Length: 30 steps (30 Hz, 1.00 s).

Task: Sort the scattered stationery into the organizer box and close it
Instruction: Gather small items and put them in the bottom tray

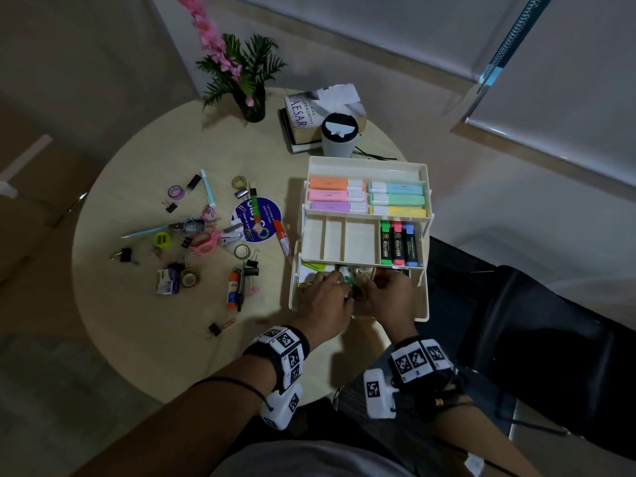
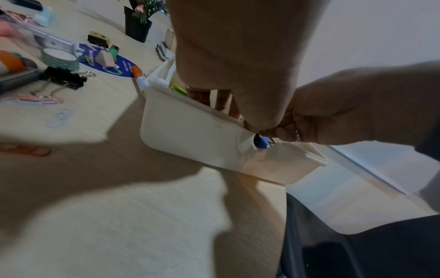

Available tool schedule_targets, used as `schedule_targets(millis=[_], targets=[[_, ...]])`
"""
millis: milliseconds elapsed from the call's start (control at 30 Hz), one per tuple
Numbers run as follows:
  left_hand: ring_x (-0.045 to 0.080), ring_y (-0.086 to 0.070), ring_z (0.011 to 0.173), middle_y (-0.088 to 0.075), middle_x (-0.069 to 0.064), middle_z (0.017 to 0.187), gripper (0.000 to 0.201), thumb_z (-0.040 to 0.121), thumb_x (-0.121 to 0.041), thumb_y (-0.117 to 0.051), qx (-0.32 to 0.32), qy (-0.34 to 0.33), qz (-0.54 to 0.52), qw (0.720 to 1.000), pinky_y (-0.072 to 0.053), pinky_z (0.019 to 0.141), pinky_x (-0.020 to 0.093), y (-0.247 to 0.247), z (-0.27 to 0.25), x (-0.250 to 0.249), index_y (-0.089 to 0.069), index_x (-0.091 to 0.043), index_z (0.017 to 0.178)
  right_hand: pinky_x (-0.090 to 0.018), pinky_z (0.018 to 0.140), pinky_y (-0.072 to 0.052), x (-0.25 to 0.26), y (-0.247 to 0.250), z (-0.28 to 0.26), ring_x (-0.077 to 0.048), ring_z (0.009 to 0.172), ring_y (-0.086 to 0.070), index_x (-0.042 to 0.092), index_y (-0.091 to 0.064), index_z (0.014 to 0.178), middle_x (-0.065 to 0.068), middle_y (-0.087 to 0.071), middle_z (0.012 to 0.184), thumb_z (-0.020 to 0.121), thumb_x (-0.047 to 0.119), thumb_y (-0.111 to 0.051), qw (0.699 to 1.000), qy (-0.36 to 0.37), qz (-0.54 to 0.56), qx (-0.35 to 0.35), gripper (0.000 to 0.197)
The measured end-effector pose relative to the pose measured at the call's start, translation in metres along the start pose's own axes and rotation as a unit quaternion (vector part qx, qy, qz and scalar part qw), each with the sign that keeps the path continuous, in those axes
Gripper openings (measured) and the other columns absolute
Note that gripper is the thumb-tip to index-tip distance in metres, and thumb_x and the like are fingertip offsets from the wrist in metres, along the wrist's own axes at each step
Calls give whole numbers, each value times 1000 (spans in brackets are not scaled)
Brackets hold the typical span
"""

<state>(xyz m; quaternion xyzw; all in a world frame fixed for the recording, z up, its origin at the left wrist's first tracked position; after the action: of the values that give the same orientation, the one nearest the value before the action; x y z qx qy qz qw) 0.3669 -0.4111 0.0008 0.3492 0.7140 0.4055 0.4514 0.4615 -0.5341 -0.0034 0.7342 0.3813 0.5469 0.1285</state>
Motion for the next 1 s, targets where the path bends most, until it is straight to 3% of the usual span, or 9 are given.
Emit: schedule_targets(millis=[100, 233, 400, 567, 700, 800, 900, 967, 1000], targets=[[27, -50, 127, -56, 0, 143, 37, 100, -39, -51, 4, -3, -3, 1000, -43, 105, 41, -1, 0, 1, -71, -20, 125, -31, 72, -56, 1, 1, -3, -16, 75, -71, 17, -81, 94, 4, -78, 82, 93, 28, -78, 999, 14, -26, -33, 11], [26, -50, 127, -56, 2, 143, 39, 101, -39, -51, 2, -12, 1, 1000, -41, 106, 39, -2, 1, 1, -70, -18, 126, -35, 64, -60, 2, -3, -2, -15, 68, -71, 20, -79, 88, 3, -77, 76, 97, 29, -71, 993, 70, -80, -41, 16], [26, -52, 127, -56, 3, 142, 39, 100, -38, -52, 3, -20, -5, 1000, -44, 105, 39, -2, 2, 3, -70, -15, 127, -32, 67, -54, 5, 1, -4, -27, 78, -74, 24, -79, 98, -2, -78, 85, 98, 30, -67, 975, 58, -207, -53, 13], [24, -54, 129, -54, 4, 146, 39, 101, -35, -54, 4, -34, -27, 999, -46, 106, 38, 1, 4, 3, -69, -12, 129, -39, 74, -60, 5, 2, -10, -26, 85, -74, 30, -74, 113, 1, -79, 94, 96, 27, -68, 977, 84, -189, -56, 19], [24, -53, 133, -52, 2, 150, 40, 100, -36, -55, 10, -42, -64, 997, -49, 107, 43, 2, 1, 11, -67, -14, 131, -39, 72, -59, 7, 1, -15, -27, 82, -73, 27, -72, 108, 0, -78, 90, 95, 28, -66, 976, 108, -178, -59, 14], [21, -54, 128, -58, 2, 142, 32, 100, -28, -56, 2, -80, -123, 989, -48, 108, 41, 11, -9, 22, -67, -15, 127, -37, 63, -56, 19, -7, -27, -30, 75, -72, 26, -71, 102, -2, -76, 82, 96, 31, -66, 966, 170, -190, -35, 9], [18, -57, 121, -63, 2, 133, 28, 99, -19, -56, -28, -129, -149, 980, -49, 104, 35, 28, -30, 42, -68, -14, 124, -31, 55, -52, 42, -24, -45, -21, 65, -71, 24, -73, 100, 1, -76, 77, 96, 24, -70, 949, 260, -177, 19, 5], [16, -60, 116, -66, -1, 125, 23, 98, -18, -58, -65, -125, -147, 979, -51, 100, 34, 38, -47, 66, -70, -17, 118, -27, 53, -48, 62, -38, -55, -15, 61, -68, 23, -74, 98, 2, -75, 76, 95, 20, -72, 939, 302, -159, 52, 5], [15, -61, 110, -65, -3, 118, 19, 98, -18, -58, -82, -108, -150, 979, -52, 96, 35, 43, -55, 81, -70, -17, 112, -20, 52, -43, 70, -47, -57, -13, 59, -65, 22, -74, 95, 3, -73, 73, 94, 18, -73, 935, 316, -150, 65, 4]])
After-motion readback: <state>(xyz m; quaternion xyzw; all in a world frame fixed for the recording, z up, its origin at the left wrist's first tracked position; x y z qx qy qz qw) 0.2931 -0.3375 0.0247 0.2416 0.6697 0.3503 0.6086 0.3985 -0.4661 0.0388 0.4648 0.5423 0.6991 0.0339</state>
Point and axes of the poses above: each hand's wrist, its own z-axis towards the middle knuckle, its own y-axis out of the back of the hand, x = y × z, the point moved 4 cm from there along z, towards the middle knuckle
